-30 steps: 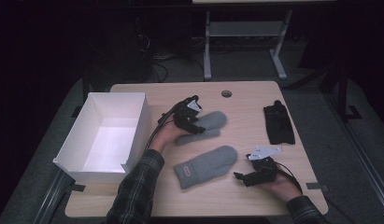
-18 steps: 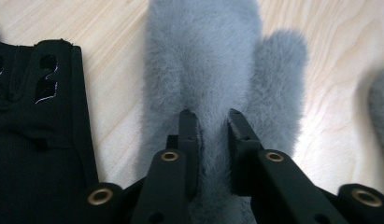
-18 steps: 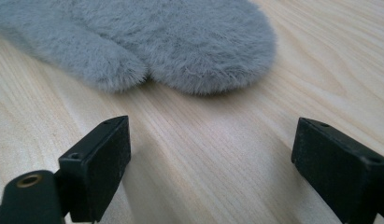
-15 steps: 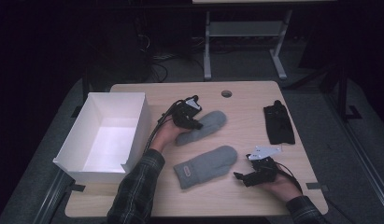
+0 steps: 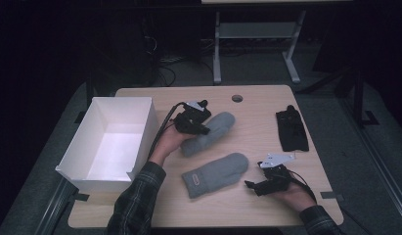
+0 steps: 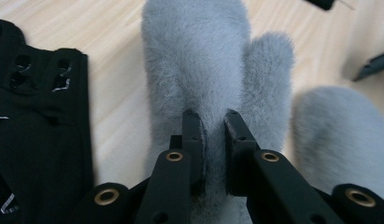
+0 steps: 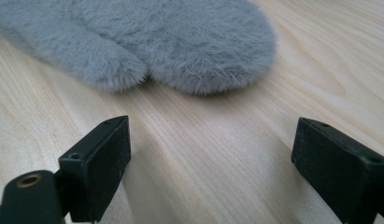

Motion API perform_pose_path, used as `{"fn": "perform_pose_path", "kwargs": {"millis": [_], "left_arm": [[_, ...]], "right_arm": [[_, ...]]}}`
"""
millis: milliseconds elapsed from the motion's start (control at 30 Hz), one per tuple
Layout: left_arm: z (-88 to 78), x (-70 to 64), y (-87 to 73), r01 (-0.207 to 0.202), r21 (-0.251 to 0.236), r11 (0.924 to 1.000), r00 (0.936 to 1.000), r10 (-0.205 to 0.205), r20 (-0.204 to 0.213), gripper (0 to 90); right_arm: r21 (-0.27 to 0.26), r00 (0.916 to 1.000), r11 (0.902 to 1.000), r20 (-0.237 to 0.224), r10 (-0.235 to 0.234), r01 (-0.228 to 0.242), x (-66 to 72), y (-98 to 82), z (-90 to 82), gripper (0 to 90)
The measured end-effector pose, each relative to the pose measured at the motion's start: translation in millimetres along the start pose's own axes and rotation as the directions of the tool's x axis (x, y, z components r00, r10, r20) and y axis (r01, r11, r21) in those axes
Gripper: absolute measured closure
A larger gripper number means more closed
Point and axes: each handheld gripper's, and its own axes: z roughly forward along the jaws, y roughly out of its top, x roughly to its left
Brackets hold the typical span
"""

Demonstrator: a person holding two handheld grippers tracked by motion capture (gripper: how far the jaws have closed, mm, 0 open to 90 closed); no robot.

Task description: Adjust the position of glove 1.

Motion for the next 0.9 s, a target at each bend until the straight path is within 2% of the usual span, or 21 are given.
{"fn": "perform_pose_path", "kwargs": {"millis": [33,167,267,633,833,900], "left_arm": [[-3.7,-4.5,-0.1,-0.010,-0.001,0.9999,0.9999,0.010,0.004,81.2],[-13.3,-19.8,0.5,-0.002,-0.007,1.0000,0.9999,0.002,0.017,81.2],[-20.8,-31.9,-1.1,-0.023,-0.011,0.9997,0.9994,0.024,0.026,81.2],[-38.5,-74.4,-14.2,-0.055,0.009,0.9984,0.9971,0.055,0.054,81.1],[-35.0,-92.6,-25.3,-0.057,0.030,0.9979,0.9963,0.055,0.066,81.0],[-32.3,-94.6,-28.1,-0.073,0.066,0.9951,0.9954,0.069,0.067,81.0]], "right_arm": [[0.001,1.0000,1.0000,0.001,-0.003,0.003,-0.3,-0.1,0.0,11.7],[0.001,1.0000,1.0000,0.001,-0.001,0.001,-0.1,0.0,0.0,11.7],[0.000,1.0000,1.0000,0.001,-0.005,0.005,-0.3,0.1,0.2,11.7],[0.000,1.0000,1.0000,0.002,-0.007,0.007,-0.4,0.1,0.3,11.7],[0.000,1.0000,1.0000,0.002,-0.007,0.007,-0.4,0.2,0.3,11.7],[0.000,1.0000,1.0000,0.001,-0.005,0.005,-0.2,0.2,0.3,11.7]]}}
